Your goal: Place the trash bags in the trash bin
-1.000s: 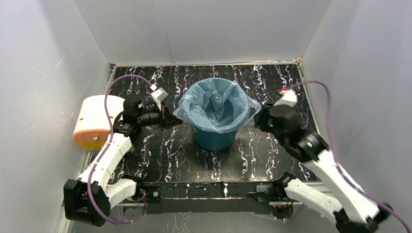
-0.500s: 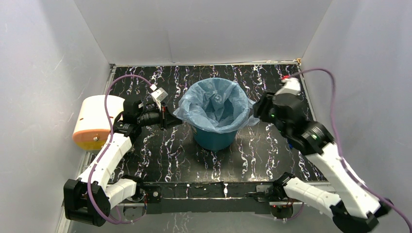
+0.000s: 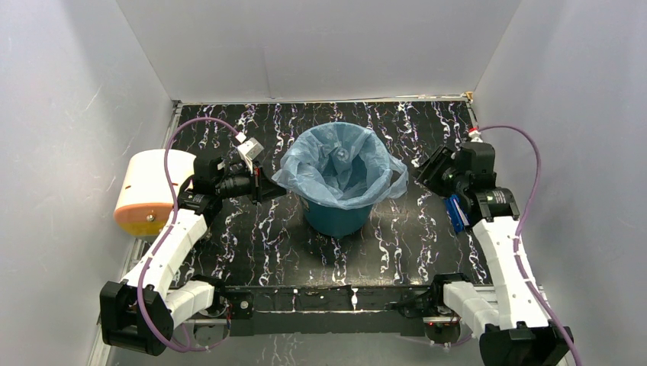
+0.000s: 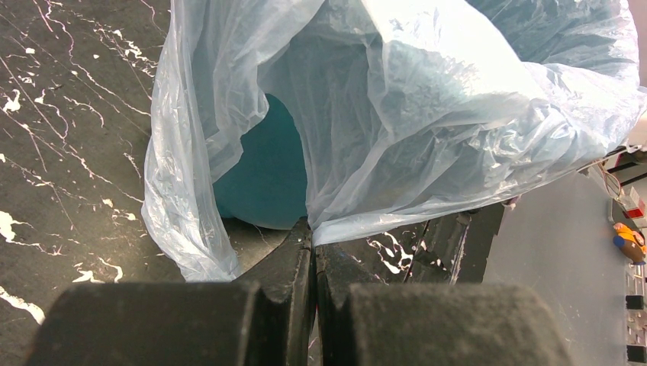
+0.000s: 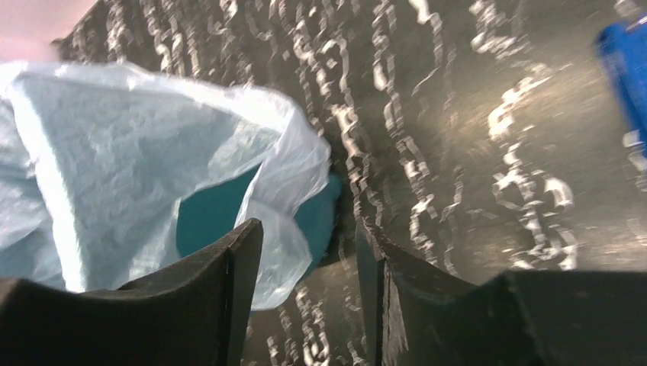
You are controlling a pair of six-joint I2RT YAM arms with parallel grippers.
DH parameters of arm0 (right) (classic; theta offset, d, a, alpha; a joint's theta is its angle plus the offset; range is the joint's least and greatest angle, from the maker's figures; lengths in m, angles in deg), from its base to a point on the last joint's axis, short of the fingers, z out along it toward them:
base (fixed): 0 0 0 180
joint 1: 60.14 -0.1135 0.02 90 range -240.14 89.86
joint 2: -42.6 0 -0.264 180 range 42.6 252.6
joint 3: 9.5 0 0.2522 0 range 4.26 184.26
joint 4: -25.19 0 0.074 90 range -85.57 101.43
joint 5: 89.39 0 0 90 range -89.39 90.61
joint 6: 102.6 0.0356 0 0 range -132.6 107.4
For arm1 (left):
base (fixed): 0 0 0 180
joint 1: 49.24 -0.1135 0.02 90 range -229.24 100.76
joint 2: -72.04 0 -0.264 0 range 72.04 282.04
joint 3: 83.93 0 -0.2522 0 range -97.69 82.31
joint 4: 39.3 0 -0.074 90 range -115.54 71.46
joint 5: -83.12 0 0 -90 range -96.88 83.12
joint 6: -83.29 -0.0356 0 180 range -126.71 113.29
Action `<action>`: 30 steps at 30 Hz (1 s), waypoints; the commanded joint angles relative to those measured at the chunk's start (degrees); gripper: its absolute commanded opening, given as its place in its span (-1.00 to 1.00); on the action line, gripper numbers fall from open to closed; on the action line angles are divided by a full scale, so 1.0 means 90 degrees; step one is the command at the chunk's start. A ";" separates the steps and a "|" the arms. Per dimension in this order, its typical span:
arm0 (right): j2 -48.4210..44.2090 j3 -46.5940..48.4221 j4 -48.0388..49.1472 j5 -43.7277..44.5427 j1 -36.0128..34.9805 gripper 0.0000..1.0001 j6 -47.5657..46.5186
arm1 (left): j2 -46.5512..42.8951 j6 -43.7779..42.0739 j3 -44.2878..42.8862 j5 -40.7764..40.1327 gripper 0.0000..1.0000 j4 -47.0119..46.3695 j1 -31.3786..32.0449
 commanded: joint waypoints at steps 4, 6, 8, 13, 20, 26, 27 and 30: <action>-0.0221 -0.0467 0.1004 -0.2070 0.0087 0.26 0.0788 | -0.0125 0.0016 0.0023 0.0174 -1.00 -0.0048 -0.0024; -0.0053 -0.0237 0.0786 -0.2176 0.0090 0.28 0.0748 | -0.0119 0.0013 0.0025 0.0176 -1.00 -0.0049 -0.0024; 0.0006 -0.0158 0.0564 -0.2454 0.0086 0.26 0.0704 | -0.0096 0.0012 0.0031 0.0185 -1.00 -0.0048 -0.0024; -0.0308 -0.0473 0.0479 -0.2296 0.0085 0.26 0.0636 | -0.0004 0.0079 -0.0015 0.0245 -1.00 -0.0066 -0.0024; 0.0211 -0.1025 0.1291 -0.3214 0.0079 0.07 0.1379 | 0.0067 -0.0038 -0.0154 0.0452 -1.00 -0.0068 -0.0026; 0.0182 -0.0828 0.1006 -0.2432 0.0082 -0.68 0.1157 | 0.0121 -0.0271 -0.0220 0.0416 -1.00 0.0236 -0.0024; 0.0116 -0.0835 0.1033 -0.2341 0.0085 -0.86 0.1131 | 0.0116 -0.0278 -0.0195 0.0398 -1.00 0.0231 -0.0024; 0.0004 -0.0962 0.1273 -0.2523 0.0085 -1.00 0.0969 | 0.0148 -0.0272 -0.0165 0.0381 -1.00 0.0230 -0.0024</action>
